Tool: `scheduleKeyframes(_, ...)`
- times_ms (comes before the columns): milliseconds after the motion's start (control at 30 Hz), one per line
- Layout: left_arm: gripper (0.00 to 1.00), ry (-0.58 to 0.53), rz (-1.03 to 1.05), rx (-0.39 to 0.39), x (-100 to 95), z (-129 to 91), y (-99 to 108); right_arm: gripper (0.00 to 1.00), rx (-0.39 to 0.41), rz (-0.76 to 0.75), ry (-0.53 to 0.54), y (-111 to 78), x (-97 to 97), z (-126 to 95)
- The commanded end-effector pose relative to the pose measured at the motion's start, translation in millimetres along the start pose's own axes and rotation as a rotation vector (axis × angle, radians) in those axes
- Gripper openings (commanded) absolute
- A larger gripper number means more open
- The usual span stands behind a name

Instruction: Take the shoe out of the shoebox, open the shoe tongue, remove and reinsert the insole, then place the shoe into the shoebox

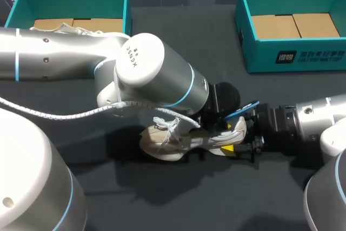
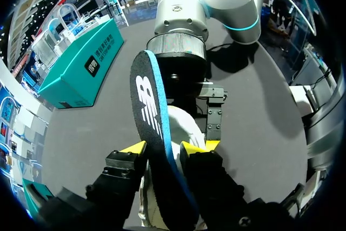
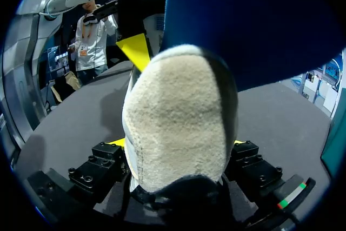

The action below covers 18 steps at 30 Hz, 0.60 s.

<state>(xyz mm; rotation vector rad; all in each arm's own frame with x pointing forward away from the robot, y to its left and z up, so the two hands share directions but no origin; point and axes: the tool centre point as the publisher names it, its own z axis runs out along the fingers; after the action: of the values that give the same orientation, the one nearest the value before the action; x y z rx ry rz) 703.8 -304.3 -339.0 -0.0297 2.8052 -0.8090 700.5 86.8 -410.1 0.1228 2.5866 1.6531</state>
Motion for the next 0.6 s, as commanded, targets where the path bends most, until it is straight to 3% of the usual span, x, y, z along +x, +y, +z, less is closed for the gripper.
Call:
scheduleKeyframes(33, 0.37, -0.006, -0.013, -0.003, -2.6, 10, 0, 0.00, 0.004, 0.000, 0.000, -1.3, 0.8, 1)
scheduleKeyframes(167, 0.32, -0.010, -0.024, -0.006, -5.1, 14, 2, 0.00, 0.004, 0.000, 0.000, -1.3, 0.8, 1)
scheduleKeyframes(233, 0.19, -0.010, -0.028, -0.007, -5.9, 15, 2, 0.00, 0.004, 0.000, 0.000, -1.3, 0.8, 1)
scheduleKeyframes(267, 0.04, -0.011, -0.030, -0.007, -6.2, 15, 2, 0.00, 0.004, 0.000, 0.000, -1.3, 0.8, 1)
scheduleKeyframes(300, 0.00, -0.011, -0.031, -0.007, -6.3, 15, 2, 0.00, 0.004, 0.000, 0.000, -1.3, 0.8, 1)
scheduleKeyframes(433, 0.00, -0.002, -0.035, 0.003, -6.6, 11, 0, 0.00, 0.004, 0.000, 0.000, -1.3, 0.8, 1)
scheduleKeyframes(600, 0.00, 0.056, -0.046, 0.035, -3.8, -9, -13, 0.00, 0.004, 0.000, 0.000, -1.3, 0.8, 1)
